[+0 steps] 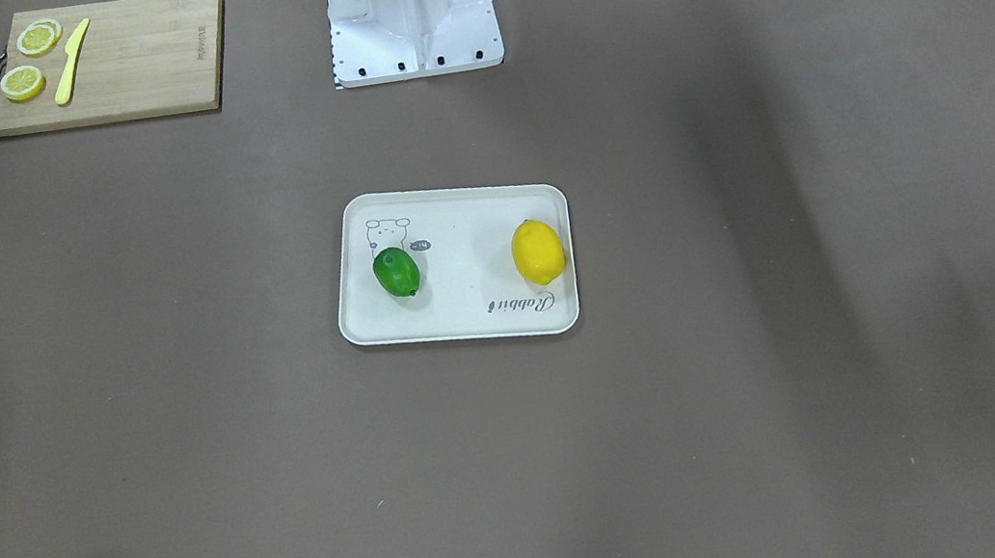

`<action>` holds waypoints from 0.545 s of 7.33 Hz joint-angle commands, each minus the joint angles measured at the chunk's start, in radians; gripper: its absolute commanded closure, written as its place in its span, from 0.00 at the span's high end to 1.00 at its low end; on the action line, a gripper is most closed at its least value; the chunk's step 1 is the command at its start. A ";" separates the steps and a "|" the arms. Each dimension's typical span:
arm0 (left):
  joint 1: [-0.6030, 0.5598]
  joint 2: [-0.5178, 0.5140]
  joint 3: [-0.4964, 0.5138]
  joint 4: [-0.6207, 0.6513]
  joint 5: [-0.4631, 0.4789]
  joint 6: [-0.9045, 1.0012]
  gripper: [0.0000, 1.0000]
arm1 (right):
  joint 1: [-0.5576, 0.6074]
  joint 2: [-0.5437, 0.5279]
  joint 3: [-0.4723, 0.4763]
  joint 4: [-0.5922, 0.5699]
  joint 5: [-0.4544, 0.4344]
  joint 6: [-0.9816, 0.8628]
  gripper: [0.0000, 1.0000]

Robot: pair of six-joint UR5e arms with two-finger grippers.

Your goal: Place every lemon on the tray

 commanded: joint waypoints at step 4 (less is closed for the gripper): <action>0.010 -0.043 0.006 0.042 0.003 0.003 0.98 | 0.022 -0.006 -0.004 -0.005 0.024 -0.013 0.99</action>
